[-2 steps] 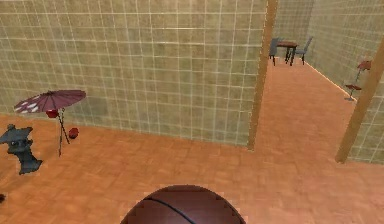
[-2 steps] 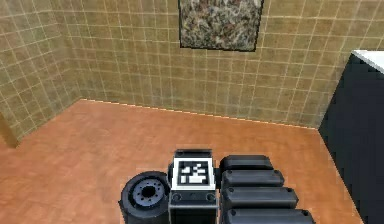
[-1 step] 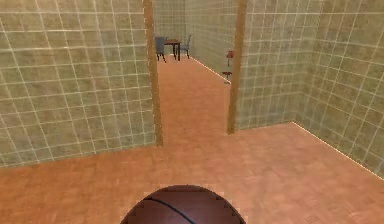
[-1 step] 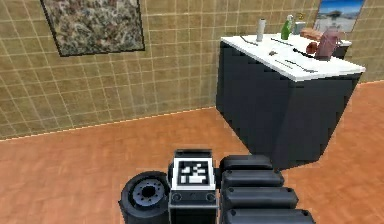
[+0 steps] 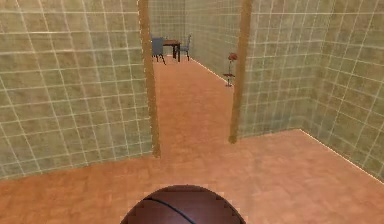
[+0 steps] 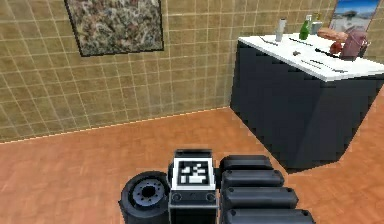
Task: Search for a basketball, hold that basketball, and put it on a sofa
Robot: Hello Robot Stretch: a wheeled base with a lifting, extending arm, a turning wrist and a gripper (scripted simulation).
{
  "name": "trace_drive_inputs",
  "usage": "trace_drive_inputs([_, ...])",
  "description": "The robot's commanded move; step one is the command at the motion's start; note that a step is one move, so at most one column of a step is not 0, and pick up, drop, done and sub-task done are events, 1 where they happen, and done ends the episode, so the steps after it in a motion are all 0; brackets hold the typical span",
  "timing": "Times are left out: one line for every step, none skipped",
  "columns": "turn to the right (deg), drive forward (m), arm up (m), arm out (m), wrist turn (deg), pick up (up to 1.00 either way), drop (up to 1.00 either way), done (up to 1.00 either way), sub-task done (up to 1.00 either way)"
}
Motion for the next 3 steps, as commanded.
trace_drive_inputs([3.0,0.0,0.0,0.0,0.0,0.0,0.0,0.0,0.0])
trace_drive_inputs([0.0,1.0,0.0,0.0,0.0,0.0,0.0,0.0,0.0])
trace_drive_inputs([0.0,1.0,0.0,0.0,0.0,0.0,0.0,0.0,0.0])
